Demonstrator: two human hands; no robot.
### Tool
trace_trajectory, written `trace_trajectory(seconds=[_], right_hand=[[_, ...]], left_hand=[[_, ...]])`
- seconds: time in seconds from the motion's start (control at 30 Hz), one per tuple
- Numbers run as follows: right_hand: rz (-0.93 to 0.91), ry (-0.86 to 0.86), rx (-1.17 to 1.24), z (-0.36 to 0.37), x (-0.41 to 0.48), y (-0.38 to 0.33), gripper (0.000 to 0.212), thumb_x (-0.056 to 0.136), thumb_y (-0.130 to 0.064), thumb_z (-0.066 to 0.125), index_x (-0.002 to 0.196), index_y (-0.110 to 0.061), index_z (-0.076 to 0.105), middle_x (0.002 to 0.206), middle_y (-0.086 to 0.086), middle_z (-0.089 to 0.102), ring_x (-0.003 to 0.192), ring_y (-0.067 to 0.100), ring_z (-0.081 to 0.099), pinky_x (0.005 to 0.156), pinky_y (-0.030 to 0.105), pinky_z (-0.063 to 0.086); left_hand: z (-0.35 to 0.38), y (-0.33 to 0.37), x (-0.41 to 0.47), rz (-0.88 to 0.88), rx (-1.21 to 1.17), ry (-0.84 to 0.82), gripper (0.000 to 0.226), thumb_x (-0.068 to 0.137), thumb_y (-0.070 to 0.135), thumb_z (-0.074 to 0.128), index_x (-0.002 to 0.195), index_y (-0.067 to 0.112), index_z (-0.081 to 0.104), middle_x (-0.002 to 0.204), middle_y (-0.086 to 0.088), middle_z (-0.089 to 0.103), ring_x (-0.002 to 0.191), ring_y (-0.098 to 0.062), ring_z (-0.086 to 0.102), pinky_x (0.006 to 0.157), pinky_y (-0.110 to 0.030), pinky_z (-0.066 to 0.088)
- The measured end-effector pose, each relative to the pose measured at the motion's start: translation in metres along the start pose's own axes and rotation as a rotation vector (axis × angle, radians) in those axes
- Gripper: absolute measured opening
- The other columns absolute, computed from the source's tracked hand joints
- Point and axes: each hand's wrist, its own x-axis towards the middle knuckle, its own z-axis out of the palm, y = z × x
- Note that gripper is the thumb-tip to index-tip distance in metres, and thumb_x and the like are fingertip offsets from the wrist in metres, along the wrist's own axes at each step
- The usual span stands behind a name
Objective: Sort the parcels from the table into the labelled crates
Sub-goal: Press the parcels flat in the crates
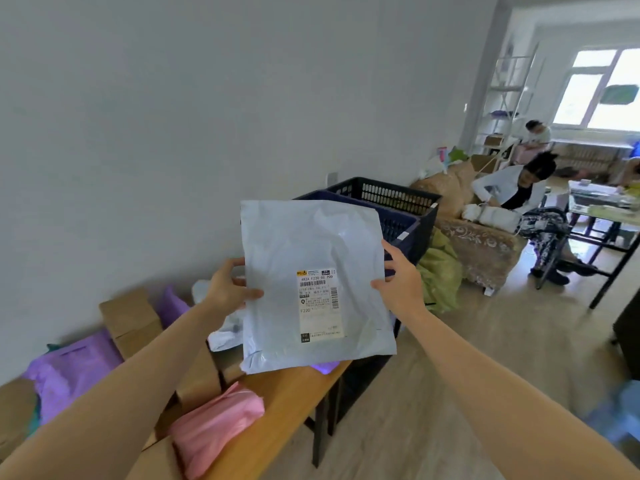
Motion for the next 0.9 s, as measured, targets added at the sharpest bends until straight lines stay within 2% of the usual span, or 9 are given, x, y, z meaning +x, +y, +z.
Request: trace_trajectory(seconds=[0.13,0.23,0.33,0.43,0.5,0.63,0.77,0.9], right_hand=[[0.016,0.017,-0.004,-0.061,0.017,0.037,0.072,0.079,0.01,0.066,0.14,-0.02,0.046,0.111,0.002,0.064,0.095,0.016,0.059,0.081,0.039,0.056],[0.038,0.025,-0.042,-0.103,0.028,0.065,0.07,0.079,0.008,0.067,0.139,-0.02,0.046,0.1,-0.004,0.061,0.096,0.017,0.06,0.082,0.036,0.053],[0.083,0.052,-0.031,-0.135,0.04,0.09,0.072,0.079,0.008,0.068,0.142,-0.015,0.041,0.102,-0.003,0.057,0.098,0.014,0.055,0.085,0.03,0.048],[0.129,0.062,-0.002,-0.157,0.054,0.109,0.068,0.08,0.009,0.066,0.14,-0.013,0.044,0.102,-0.001,0.06,0.097,0.016,0.057,0.083,0.031,0.05],[0.141,0.076,0.007,-0.169,0.068,0.12,0.061,0.08,0.009,0.065,0.135,-0.012,0.05,0.098,-0.003,0.059,0.092,0.013,0.058,0.076,0.026,0.048],[0.156,0.097,-0.009,-0.184,0.103,0.14,0.054,0.079,0.007,0.067,0.129,-0.01,0.054,0.104,0.001,0.064,0.078,0.005,0.055,0.076,0.027,0.049],[0.131,0.1,-0.025,-0.188,0.144,0.154,0.05,0.079,0.006,0.068,0.124,-0.01,0.057,0.109,0.003,0.067,0.086,0.012,0.059,0.081,0.034,0.053],[0.094,0.093,-0.075,-0.185,0.203,0.163,0.047,0.08,0.004,0.069,0.122,-0.012,0.059,0.106,0.001,0.067,0.082,0.011,0.057,0.079,0.033,0.052]], left_hand=[[0.067,0.012,0.0,0.02,-0.007,-0.022,0.064,0.069,-0.009,0.078,0.12,0.017,0.05,0.093,-0.016,0.065,0.085,-0.029,0.064,0.076,-0.046,0.057],[0.119,0.02,-0.001,0.021,0.01,-0.031,0.061,0.068,-0.011,0.079,0.114,0.017,0.051,0.094,-0.014,0.063,0.083,-0.029,0.063,0.068,-0.044,0.057],[0.166,0.026,0.002,0.01,0.03,-0.042,0.062,0.066,-0.01,0.08,0.114,0.017,0.051,0.092,-0.012,0.064,0.083,-0.029,0.064,0.07,-0.044,0.057],[0.198,0.038,0.014,-0.011,0.046,-0.075,0.059,0.068,-0.009,0.079,0.112,0.02,0.051,0.09,-0.012,0.066,0.082,-0.026,0.066,0.059,-0.033,0.056],[0.216,0.047,0.026,-0.013,0.046,-0.095,0.059,0.069,-0.009,0.078,0.112,0.021,0.05,0.09,-0.012,0.067,0.082,-0.025,0.067,0.058,-0.03,0.055],[0.247,0.064,0.053,-0.01,0.047,-0.113,0.06,0.07,-0.008,0.078,0.112,0.023,0.049,0.091,-0.011,0.068,0.084,-0.024,0.067,0.063,-0.034,0.056],[0.268,0.076,0.087,0.001,0.018,-0.126,0.059,0.071,-0.009,0.077,0.11,0.024,0.049,0.094,-0.012,0.066,0.085,-0.026,0.067,0.058,-0.031,0.056],[0.286,0.089,0.132,0.022,0.0,-0.108,0.059,0.073,-0.007,0.077,0.114,0.024,0.048,0.095,-0.009,0.065,0.083,-0.024,0.066,0.056,-0.03,0.056]])
